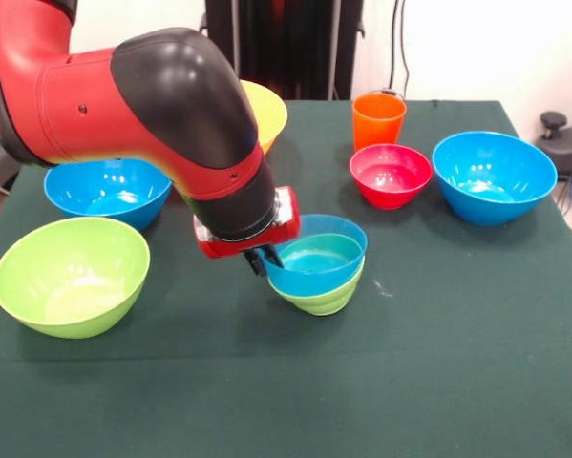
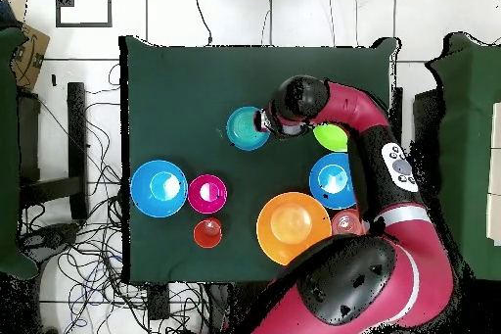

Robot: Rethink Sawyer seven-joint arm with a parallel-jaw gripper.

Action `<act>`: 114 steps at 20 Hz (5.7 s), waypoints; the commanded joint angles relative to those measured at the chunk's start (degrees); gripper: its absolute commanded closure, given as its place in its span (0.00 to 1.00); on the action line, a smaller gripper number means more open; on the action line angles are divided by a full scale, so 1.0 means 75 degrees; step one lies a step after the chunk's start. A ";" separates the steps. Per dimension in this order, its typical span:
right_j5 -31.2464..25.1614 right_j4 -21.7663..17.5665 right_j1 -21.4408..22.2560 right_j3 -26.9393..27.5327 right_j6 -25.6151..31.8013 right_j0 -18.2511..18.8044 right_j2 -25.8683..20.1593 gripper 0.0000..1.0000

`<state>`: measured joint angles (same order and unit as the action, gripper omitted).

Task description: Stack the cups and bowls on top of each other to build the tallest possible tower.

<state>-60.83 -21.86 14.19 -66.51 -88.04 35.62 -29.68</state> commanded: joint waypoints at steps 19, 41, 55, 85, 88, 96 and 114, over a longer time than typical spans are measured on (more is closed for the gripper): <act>-0.0180 -0.0799 0.0047 -0.1004 0.2340 -0.0200 -0.0315 1.00; 0.0028 -0.1239 0.0177 -0.0957 0.2260 -0.0329 -0.0259 0.00; 0.0291 -0.1381 0.0973 -0.1680 0.2068 0.0016 -0.0626 0.00; 0.1372 -0.1779 0.1575 -0.1715 0.0747 -0.0221 -0.0538 0.00; 0.1442 -0.1775 0.1476 -0.1605 0.0722 -0.0293 -0.0479 0.00; 0.1565 -0.1518 0.1400 -0.1616 0.0798 -0.0241 -0.0586 0.00; 0.1998 -0.1657 0.0689 -0.1284 0.0685 -0.0365 -0.0524 0.00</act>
<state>-50.64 -30.34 25.41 -78.36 -88.04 34.39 -33.96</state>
